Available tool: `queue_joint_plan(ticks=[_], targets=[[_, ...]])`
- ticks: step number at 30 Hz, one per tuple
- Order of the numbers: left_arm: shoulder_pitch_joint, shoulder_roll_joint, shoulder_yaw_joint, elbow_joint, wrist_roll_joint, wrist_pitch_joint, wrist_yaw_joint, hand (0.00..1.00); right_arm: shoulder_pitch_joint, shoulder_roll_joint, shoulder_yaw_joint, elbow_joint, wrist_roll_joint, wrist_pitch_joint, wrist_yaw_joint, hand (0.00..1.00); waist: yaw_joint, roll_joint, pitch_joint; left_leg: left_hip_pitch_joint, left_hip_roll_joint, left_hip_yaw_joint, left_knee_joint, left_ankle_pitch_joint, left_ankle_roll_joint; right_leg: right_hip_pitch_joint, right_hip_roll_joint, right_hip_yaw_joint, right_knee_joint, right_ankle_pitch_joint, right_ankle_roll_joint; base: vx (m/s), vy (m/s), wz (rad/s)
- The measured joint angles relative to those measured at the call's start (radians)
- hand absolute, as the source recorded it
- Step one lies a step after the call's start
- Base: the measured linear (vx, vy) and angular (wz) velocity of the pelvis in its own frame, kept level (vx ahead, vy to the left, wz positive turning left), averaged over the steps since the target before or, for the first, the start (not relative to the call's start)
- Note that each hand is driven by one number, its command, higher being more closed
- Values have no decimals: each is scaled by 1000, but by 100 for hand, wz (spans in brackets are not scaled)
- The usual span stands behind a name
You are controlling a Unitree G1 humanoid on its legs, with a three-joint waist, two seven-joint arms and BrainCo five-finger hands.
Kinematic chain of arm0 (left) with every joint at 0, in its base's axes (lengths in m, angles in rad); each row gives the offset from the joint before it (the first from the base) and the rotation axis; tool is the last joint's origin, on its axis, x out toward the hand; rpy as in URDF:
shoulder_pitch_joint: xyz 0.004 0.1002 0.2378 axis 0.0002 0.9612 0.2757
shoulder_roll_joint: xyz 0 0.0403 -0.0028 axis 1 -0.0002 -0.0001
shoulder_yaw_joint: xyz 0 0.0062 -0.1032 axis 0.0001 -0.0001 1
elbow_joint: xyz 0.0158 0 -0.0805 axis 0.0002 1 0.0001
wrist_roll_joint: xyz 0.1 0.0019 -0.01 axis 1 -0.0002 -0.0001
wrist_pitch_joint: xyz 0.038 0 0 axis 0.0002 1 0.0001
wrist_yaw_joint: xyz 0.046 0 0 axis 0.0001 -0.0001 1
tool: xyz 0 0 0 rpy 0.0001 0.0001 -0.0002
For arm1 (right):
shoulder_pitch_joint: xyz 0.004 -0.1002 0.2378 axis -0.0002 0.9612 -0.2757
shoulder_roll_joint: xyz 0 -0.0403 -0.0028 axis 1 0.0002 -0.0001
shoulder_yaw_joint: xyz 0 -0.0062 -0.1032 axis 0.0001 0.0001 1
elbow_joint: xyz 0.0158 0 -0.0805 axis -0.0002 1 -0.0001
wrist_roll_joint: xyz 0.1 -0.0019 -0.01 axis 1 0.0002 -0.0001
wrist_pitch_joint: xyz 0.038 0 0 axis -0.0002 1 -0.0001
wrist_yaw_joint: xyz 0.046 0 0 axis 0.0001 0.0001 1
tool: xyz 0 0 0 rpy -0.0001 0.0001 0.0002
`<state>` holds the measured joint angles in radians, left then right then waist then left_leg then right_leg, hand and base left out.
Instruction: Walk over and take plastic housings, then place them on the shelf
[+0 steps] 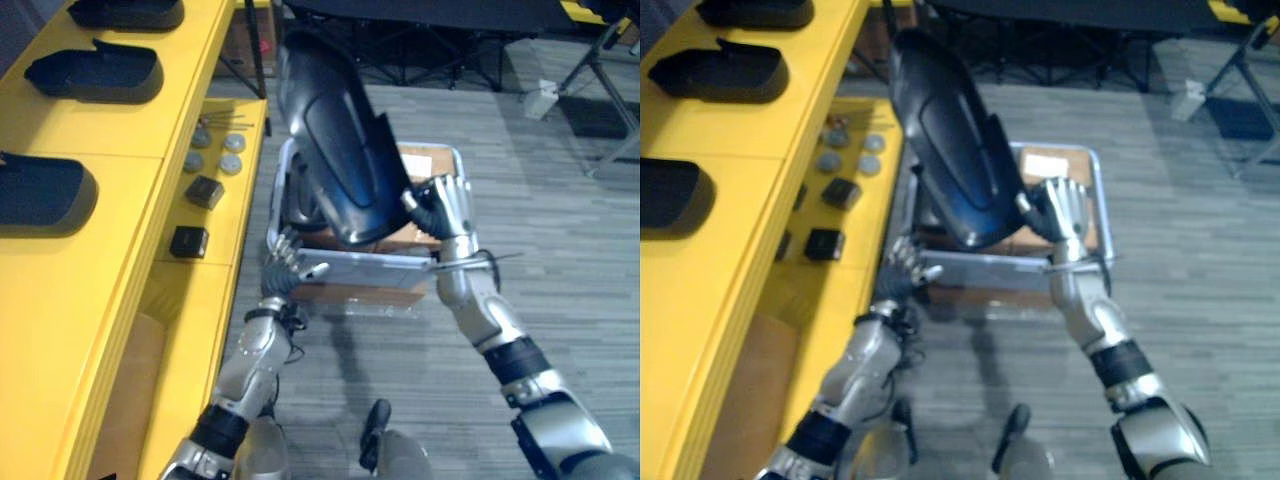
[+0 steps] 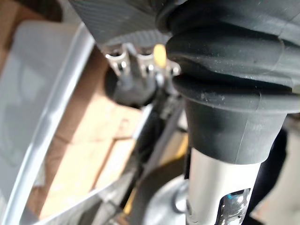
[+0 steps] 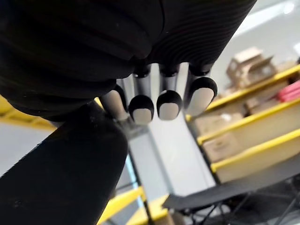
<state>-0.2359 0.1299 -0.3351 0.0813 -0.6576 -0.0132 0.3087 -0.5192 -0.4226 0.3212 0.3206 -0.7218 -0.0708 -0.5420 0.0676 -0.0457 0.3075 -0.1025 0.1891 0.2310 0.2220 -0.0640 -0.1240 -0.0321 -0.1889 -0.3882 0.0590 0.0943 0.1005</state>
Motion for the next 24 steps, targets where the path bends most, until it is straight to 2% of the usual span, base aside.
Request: queue_joint_plan(ticks=[7,11,17,24], targets=[[-6,0,0,2,-43,0,-5,0,21,37,17,0,-2,-20,3,100,3,-9,-6,2,2,-6,14,-2,0,30,8,-10,-35,19,-1,-3,3,2],[-14,0,4,32,-43,0,0,0,42,62,57,0,-21,-25,3,100,5,-25,-42,0,8,-5,16,-3,-2,34,18,-9,-56,29,-4,-8,0,-3],[-32,-1,10,44,-40,1,18,0,76,76,67,0,-22,-67,11,100,6,-40,-52,0,11,-1,18,-3,-2,38,28,-1,-69,40,-11,-24,6,-3],[-42,-21,28,100,-40,1,26,0,130,79,73,0,-23,-101,46,100,4,-42,-53,16,21,1,15,-5,-6,56,35,1,-85,43,-13,-10,3,-2]])
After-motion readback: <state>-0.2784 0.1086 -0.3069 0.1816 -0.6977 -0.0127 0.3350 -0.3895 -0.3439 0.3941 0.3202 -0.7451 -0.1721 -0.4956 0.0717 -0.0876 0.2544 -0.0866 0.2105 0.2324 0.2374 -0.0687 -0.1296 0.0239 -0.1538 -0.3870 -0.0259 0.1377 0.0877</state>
